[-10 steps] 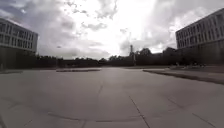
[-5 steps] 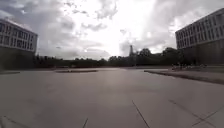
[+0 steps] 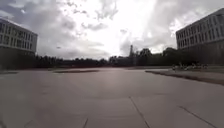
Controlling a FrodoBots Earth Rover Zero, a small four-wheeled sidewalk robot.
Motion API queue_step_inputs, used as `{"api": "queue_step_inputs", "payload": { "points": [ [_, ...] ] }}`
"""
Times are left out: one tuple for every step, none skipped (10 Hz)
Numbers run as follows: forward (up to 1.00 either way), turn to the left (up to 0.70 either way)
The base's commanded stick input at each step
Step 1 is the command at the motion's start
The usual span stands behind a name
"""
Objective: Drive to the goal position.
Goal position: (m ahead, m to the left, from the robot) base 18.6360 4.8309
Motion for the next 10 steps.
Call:
{"api": "queue_step_inputs", "payload": {
  "points": [
    [0.7,0.0],
    [0.7,0.0],
    [0.7,0.0],
    [0.7,0.0],
    [0.7,0.0],
    [0.7,0.0],
    [0.7,0.0],
    [0.7,0.0],
    [0.7,0.0],
    [0.7,0.0]
  ]
}}
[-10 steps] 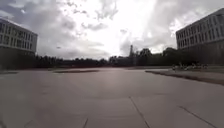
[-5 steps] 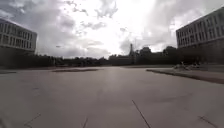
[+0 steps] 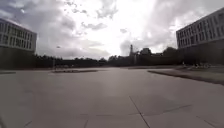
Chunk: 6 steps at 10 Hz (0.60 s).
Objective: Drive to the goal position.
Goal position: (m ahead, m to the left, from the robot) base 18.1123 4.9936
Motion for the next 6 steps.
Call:
{"api": "queue_step_inputs", "payload": {
  "points": [
    [0.7,0.0],
    [0.7,0.0],
    [0.7,0.0],
    [0.7,0.0],
    [0.7,0.0],
    [0.7,0.0]
  ]
}}
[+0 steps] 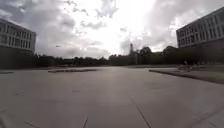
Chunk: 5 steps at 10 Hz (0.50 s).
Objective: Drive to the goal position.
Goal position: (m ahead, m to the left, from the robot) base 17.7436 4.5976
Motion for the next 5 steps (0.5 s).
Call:
{"api": "queue_step_inputs", "payload": {
  "points": [
    [0.7,0.0],
    [0.7,0.0],
    [0.7,0.0],
    [0.7,0.0],
    [0.7,0.0]
  ]
}}
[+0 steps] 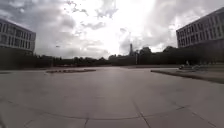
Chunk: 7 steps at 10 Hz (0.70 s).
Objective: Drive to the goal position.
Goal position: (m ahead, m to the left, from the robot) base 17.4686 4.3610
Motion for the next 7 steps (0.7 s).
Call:
{"api": "queue_step_inputs", "payload": {
  "points": [
    [0.7,0.0],
    [0.7,0.0],
    [0.7,0.0],
    [0.7,0.0],
    [0.7,0.0],
    [0.7,0.0],
    [0.7,0.0]
  ]
}}
